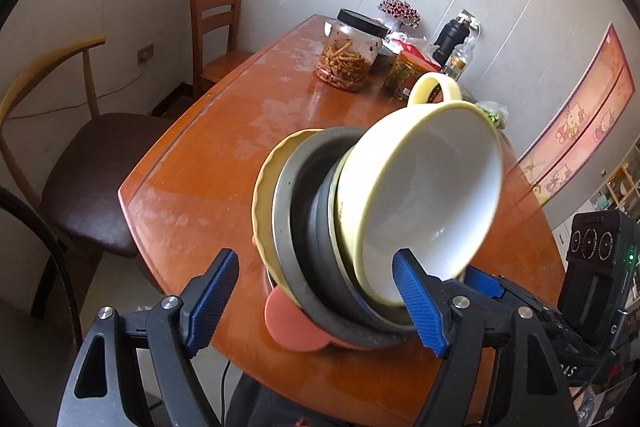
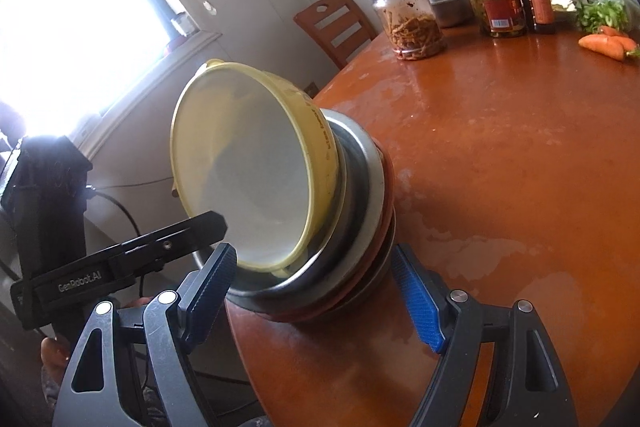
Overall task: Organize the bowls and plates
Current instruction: 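Grasp the rim of the combined plate and bowl stack with the left gripper, then lift and carry the combined stack toward the table middle with the left gripper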
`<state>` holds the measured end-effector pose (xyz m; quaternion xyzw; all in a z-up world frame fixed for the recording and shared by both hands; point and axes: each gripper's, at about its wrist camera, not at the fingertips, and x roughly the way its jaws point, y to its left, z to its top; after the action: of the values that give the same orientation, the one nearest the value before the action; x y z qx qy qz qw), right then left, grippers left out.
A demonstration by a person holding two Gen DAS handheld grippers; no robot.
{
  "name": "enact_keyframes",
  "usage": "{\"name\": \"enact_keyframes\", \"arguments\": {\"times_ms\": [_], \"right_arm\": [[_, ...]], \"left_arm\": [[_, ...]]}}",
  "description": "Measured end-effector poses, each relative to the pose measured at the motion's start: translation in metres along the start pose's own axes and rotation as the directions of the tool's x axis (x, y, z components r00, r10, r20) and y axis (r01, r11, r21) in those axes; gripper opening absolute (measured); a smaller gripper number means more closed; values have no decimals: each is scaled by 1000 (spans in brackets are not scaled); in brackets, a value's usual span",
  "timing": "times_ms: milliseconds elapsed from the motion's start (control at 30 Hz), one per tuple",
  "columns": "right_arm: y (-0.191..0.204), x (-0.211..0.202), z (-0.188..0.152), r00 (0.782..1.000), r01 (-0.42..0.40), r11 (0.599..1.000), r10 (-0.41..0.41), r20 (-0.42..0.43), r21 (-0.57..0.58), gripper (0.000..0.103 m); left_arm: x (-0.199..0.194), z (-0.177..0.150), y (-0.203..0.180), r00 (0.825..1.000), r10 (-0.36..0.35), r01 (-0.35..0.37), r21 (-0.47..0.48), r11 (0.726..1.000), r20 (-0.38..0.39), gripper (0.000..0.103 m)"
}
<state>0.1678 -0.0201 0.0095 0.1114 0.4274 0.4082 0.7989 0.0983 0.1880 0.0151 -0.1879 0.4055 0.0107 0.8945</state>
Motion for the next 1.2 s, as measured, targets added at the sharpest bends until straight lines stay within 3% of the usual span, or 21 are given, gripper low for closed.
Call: {"name": "enact_keyframes", "arguments": {"times_ms": [267,600,833,1200], "right_arm": [[-8,15,7,1000,12,1000,-11,-27,19,80],[-16,33,12,998,4,999,-1,-59,42,81],[-20,34,13,999,-15,999,16,-36,35,81],[-24,30,17,1000,-11,1000,11,-24,2,80]], "left_arm": [[28,7,8,998,-4,4,4,1000,-62,79],[45,16,9,992,-59,58,-9,998,-115,83],[61,23,19,975,-161,151,-72,986,-156,84],[67,27,9,979,-127,123,-37,992,-157,88]]}}
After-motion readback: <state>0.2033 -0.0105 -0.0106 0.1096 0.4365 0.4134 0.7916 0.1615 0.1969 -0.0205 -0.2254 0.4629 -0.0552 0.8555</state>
